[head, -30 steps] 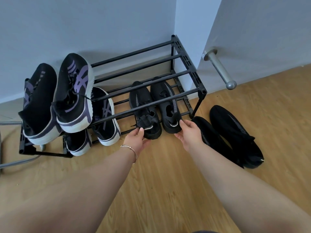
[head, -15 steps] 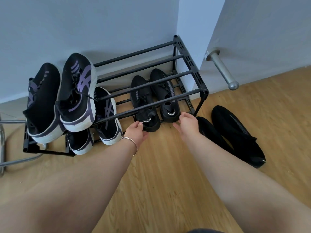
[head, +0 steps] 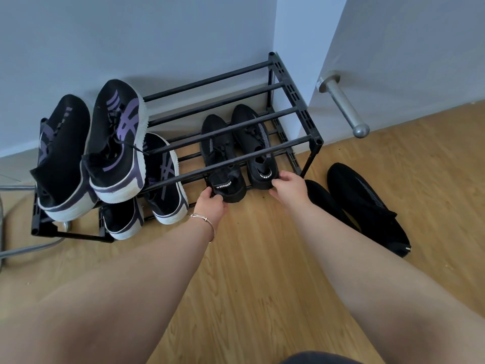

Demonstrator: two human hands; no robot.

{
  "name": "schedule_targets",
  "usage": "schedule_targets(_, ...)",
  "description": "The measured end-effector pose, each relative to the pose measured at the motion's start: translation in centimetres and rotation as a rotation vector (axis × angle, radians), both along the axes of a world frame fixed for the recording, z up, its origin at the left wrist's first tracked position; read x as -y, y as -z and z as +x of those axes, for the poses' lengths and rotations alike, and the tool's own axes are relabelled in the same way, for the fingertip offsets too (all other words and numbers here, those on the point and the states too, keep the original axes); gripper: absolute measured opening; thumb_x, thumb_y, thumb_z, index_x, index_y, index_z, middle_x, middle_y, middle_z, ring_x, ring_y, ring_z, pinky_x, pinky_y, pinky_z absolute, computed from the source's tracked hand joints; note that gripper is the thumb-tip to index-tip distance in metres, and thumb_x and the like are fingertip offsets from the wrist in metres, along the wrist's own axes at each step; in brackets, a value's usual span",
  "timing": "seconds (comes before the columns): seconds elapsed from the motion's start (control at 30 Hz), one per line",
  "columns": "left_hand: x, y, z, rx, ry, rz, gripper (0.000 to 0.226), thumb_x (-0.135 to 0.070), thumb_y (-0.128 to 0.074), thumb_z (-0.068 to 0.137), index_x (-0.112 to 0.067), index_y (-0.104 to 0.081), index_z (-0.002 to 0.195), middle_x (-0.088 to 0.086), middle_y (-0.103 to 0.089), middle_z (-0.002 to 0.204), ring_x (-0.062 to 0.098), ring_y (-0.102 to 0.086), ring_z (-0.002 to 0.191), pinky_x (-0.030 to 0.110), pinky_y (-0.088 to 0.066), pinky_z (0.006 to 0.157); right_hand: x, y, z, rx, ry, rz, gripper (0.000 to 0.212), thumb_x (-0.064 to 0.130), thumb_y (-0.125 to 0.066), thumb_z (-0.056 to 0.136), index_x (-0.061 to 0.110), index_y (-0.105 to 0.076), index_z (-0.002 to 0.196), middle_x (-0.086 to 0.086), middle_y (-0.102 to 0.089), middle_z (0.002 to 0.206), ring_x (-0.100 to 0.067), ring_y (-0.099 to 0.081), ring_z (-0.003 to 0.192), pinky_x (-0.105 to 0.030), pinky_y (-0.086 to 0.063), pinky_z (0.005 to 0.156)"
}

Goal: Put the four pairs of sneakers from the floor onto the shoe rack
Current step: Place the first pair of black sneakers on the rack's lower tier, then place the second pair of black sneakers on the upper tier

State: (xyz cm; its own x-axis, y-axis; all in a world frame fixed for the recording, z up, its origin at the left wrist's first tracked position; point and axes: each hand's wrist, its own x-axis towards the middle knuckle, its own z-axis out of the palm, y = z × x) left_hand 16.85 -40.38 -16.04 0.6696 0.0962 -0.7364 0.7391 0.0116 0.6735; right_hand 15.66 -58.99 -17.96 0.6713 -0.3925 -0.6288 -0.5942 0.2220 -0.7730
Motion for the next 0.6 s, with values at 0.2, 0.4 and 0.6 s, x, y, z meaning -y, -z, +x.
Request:
schedule_targets(0.2, -0.6, 0.4, -1.1, 0.049, 0.334, 0.245, 0.05, -0.013, -0.049, 0.093, -0.023, -0.048, 0.142, -0.005, -0.066, 0.118, 0.015, -0.061, 0.097, 0.033, -0.053, 0.091, -0.2, -0.1, -2.6, 0.054, -0.189, -0.393, 0.053, 0.014, -0.063, 0.097, 0.012, -0.048, 0.148, -0.005, -0.058, 0.139, -0.021, -0.055, 0.13, -0.034, -0.046, 0.106)
schedule_targets(0.4, 0.1, -1.8, -2.8, 0.102, 0.717, 0.502, 0.066, -0.025, -0.042, 0.101, -0.024, -0.014, 0.16, -0.002, -0.047, 0.148, 0.019, -0.062, 0.107, 0.031, -0.054, 0.081, -0.5, -0.5, -5.8, 0.114, -0.548, -0.813, 0.056, 0.024, -0.061, 0.099, 0.011, -0.043, 0.15, -0.008, -0.048, 0.152, -0.024, -0.042, 0.142, -0.038, -0.04, 0.112)
schedule_targets(0.6, 1.3, -3.0, -4.0, 0.254, 1.095, 0.741, 0.074, -0.031, -0.047, 0.1, -0.019, -0.005, 0.161, 0.01, -0.021, 0.165, 0.031, -0.035, 0.144, 0.043, -0.041, 0.11, 0.0, -2.2, -8.0, 0.123, -0.796, -1.101, 0.059, 0.022, -0.066, 0.094, 0.007, -0.045, 0.147, -0.011, -0.05, 0.148, -0.029, -0.047, 0.136, -0.039, -0.043, 0.11)
